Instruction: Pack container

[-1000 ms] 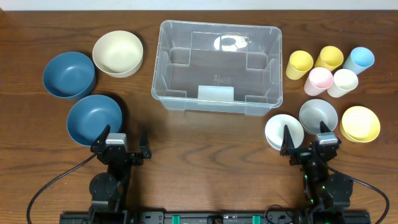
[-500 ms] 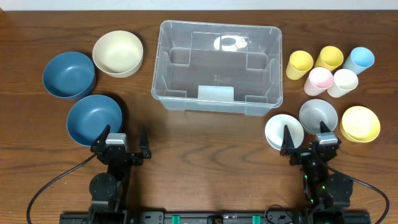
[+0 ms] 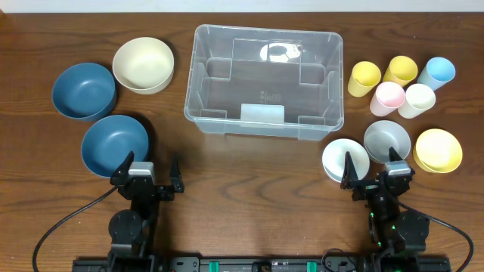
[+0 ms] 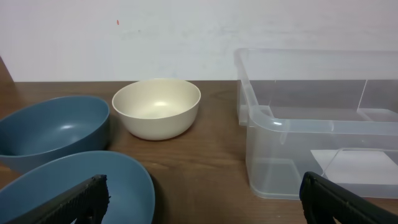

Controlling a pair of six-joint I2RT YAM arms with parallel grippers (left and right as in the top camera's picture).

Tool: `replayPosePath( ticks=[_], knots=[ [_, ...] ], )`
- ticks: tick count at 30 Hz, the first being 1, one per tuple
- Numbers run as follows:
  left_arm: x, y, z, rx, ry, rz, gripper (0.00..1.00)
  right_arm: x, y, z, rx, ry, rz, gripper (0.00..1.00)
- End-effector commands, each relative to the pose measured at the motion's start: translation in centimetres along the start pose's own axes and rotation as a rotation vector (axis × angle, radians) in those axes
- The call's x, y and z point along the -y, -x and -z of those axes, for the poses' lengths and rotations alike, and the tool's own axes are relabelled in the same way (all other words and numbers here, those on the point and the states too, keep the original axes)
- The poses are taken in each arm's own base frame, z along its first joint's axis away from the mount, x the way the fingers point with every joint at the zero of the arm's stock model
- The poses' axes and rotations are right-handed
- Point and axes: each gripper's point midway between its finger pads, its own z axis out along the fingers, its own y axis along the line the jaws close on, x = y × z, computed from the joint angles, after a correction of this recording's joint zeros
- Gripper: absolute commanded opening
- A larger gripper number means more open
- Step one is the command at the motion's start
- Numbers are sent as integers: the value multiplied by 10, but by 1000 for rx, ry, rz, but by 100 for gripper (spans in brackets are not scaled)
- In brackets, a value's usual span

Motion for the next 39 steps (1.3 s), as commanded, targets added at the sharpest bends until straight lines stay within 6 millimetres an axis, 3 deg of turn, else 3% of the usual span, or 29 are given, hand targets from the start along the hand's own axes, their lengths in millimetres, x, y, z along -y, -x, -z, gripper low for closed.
replayPosePath(
  ticks=[1, 29, 35, 39],
  knots=[
    [-4, -17, -1, -49, 18, -15, 98, 3, 0, 0, 2, -12, 18, 99],
    [-4, -17, -1, -49, 18, -15, 98, 2, 1, 0, 6, -5, 19, 99],
    [-4, -17, -1, -50, 18, -15, 98, 0, 41, 7, 106, -3, -61, 99],
    [-4, -17, -1, -49, 17, -15, 98, -4, 72, 18, 51, 7, -110, 99]
  ],
)
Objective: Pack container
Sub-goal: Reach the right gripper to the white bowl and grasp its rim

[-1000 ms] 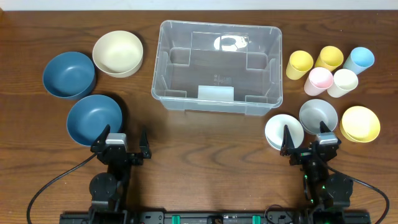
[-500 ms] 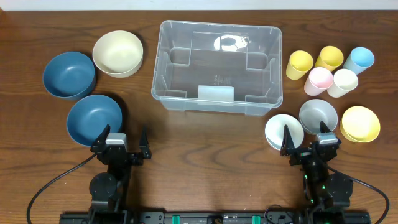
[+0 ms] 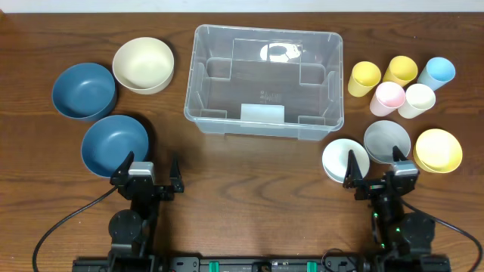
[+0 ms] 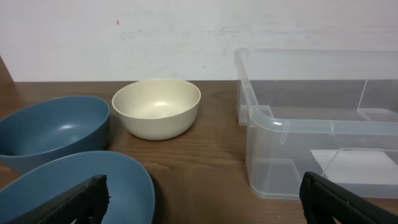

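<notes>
The clear plastic container (image 3: pixel 265 83) stands empty at the back middle of the table; in the left wrist view the container (image 4: pixel 323 124) is ahead on the right. Left of it sit a cream bowl (image 3: pixel 143 65) and two blue bowls (image 3: pixel 83 91) (image 3: pixel 115 143). On the right are several pastel cups (image 3: pixel 388 98) and a white bowl (image 3: pixel 345 159), a grey bowl (image 3: pixel 386 140) and a yellow bowl (image 3: pixel 438 149). My left gripper (image 3: pixel 150 165) (image 4: pixel 202 202) is open and holds nothing, beside the near blue bowl (image 4: pixel 81 180). My right gripper (image 3: pixel 374 162) is open just in front of the white and grey bowls.
The cream bowl (image 4: pixel 157 107) and the far blue bowl (image 4: pixel 53 127) lie ahead of the left gripper. A white label lies flat on the container's floor (image 3: pixel 262 112). Bare wood runs between the two arms along the table's front.
My right gripper has shifted slightly to the right, still open in front of the white and grey bowls. The left arm and all the objects are where they were.
</notes>
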Controlling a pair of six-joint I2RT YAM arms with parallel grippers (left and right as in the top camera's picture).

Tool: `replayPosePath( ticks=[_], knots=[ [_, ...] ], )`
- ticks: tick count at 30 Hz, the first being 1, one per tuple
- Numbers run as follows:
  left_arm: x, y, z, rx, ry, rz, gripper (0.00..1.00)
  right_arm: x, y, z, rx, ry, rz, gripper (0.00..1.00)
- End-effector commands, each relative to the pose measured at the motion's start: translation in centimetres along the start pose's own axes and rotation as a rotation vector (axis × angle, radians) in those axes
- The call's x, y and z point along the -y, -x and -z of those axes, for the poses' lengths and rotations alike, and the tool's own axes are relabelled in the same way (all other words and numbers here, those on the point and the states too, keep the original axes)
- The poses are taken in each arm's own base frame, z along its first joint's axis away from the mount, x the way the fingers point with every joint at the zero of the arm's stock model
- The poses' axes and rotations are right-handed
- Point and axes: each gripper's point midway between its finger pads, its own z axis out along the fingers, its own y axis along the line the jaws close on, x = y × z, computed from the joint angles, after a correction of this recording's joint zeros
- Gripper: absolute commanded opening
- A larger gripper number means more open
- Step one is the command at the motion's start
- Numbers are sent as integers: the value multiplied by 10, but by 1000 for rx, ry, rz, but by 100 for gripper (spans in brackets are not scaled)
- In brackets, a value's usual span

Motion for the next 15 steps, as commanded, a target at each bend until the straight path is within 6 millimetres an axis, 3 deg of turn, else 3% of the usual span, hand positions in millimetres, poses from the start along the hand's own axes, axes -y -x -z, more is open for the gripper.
replayPosePath(
  ticks=[1, 4, 8, 12, 15],
  knots=[
    [-4, -17, -1, -50, 17, -15, 98, -9, 49, 10, 10, 25, -77, 99],
    [-4, -17, -1, -50, 17, -15, 98, -23, 58, 7, -137, 82, -142, 99],
    [-4, -17, -1, -50, 17, -15, 98, -47, 54, -1, -411, 196, -216, 99],
    [-4, -17, -1, -50, 17, -15, 98, -61, 36, -9, -604, 263, -286, 99],
    [-4, -17, -1, -50, 17, -15, 98, -70, 11, -6, -741, 320, -323, 99]
  ],
)
